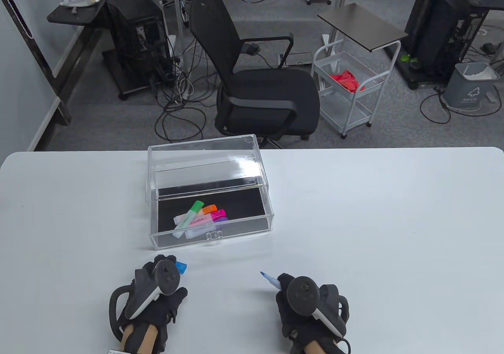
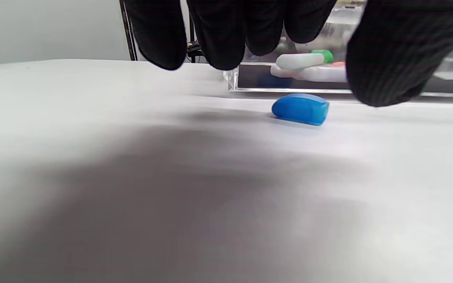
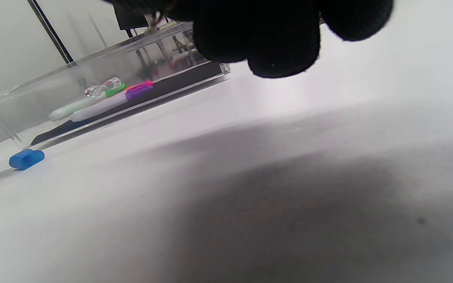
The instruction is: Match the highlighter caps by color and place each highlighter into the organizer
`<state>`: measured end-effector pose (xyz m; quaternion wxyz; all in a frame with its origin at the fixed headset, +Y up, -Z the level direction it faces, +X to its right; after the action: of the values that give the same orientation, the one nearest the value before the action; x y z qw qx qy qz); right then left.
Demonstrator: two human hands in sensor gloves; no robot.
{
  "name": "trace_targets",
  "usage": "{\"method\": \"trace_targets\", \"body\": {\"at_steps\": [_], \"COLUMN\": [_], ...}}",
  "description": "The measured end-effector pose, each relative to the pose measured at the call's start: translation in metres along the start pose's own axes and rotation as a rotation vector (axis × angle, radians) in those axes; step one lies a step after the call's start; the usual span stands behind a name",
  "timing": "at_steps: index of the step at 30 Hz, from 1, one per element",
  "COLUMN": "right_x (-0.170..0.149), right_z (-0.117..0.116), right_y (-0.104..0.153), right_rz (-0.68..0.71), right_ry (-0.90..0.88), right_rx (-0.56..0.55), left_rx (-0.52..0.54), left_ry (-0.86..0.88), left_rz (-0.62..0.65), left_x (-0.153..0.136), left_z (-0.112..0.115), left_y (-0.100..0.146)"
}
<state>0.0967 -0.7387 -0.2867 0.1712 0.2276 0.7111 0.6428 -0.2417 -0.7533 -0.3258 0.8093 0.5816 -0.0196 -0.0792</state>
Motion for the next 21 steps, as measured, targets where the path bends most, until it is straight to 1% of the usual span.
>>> {"method": "trace_targets", "body": {"at_steps": [3,9,11,14,17,20,21], "right_x": [0.001,0.001,0.001,0.001,0.001,0.001,0.001], "right_z": [-0.001,-0.002,-0.002,-0.002,-0.003,-0.003,-0.003], "right_y": [0.000,0.000,-0.001,-0.001,-0.001,-0.001,-0.001], "right_rz": [0.002,0.001,-0.001,-0.005,-0.008,-0.010,-0.011], "right_ry": [-0.005,-0.008,-0.009,-0.012,-0.012,-0.014,-0.014], "right_rx": [0.008,0.022,0.023,0.027,0.032,0.034,0.035], "left_rx": [-0.018,-0.042,-0.027,-0.040,-0.026,-0.011,0.016], "left_ry": [-0.093,-0.152,-0.160,-0.157,-0.176,-0.220,-0.236], "left_rz": [-0.006,-0.024,-0.014,-0.006,0.000,0.014,0.025], "left_x": [0.002,0.008,0.009,0.010,0.012,0.017,0.020], "left_z": [-0.003,-0.004,-0.003,0.000,0.000,-0.001,-0.003], "left_y": [-0.014,-0.035,-0.039,-0.045,-0.048,-0.050,-0.049]}}
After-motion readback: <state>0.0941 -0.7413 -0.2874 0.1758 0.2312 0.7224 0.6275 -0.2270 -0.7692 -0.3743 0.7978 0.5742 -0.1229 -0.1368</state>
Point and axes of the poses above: the tracker on the back of each hand, its own x axis roughly to the thumb side, its own y axis roughly from the fingertips to the wrist, z = x × y, the point moved 3 cm from there along -y, roughly from the wrist to the fingertips, and after that the axes turned 10 degrees about -y, right-handed, at the moved point
